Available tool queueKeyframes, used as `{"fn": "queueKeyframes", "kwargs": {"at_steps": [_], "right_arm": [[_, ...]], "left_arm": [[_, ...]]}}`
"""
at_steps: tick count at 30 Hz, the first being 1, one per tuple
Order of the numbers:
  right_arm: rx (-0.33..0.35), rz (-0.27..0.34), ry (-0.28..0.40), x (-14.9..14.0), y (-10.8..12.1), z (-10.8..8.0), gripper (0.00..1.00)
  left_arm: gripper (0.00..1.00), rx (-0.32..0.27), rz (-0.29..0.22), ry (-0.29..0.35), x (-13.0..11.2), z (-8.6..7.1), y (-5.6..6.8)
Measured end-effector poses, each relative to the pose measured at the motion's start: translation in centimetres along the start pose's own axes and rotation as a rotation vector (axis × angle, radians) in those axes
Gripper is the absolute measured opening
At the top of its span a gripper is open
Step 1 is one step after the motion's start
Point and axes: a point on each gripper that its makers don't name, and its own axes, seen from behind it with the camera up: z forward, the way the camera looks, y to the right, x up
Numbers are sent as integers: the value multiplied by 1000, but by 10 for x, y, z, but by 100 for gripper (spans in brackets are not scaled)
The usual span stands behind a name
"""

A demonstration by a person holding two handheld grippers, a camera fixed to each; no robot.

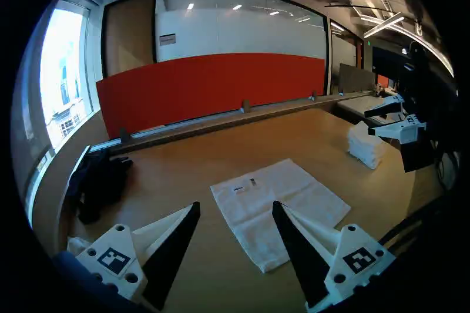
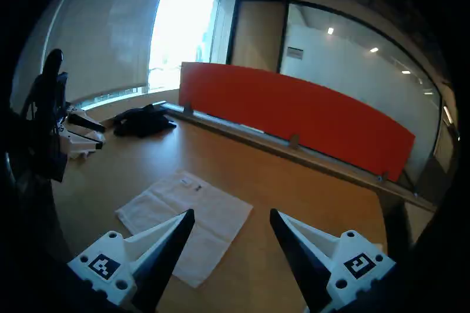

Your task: Fold towel

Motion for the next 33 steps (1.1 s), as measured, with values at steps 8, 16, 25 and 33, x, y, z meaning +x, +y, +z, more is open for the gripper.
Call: {"fn": "queueKeyframes", "kwargs": {"at_steps": [8, 16, 25, 33], "right_arm": [[31, 10, -49, -37, -12, 15, 99], [57, -5, -102, -76, -24, 30, 99], [84, -25, -154, -113, -39, 42, 99], [101, -30, -195, -142, -49, 49, 99]], "left_arm": [[91, -28, 16, -57, -35, 18, 11], [91, -55, 35, -107, -66, 35, 22], [91, -81, 49, -169, -104, 50, 32], [91, -93, 63, -223, -135, 59, 36]]}}
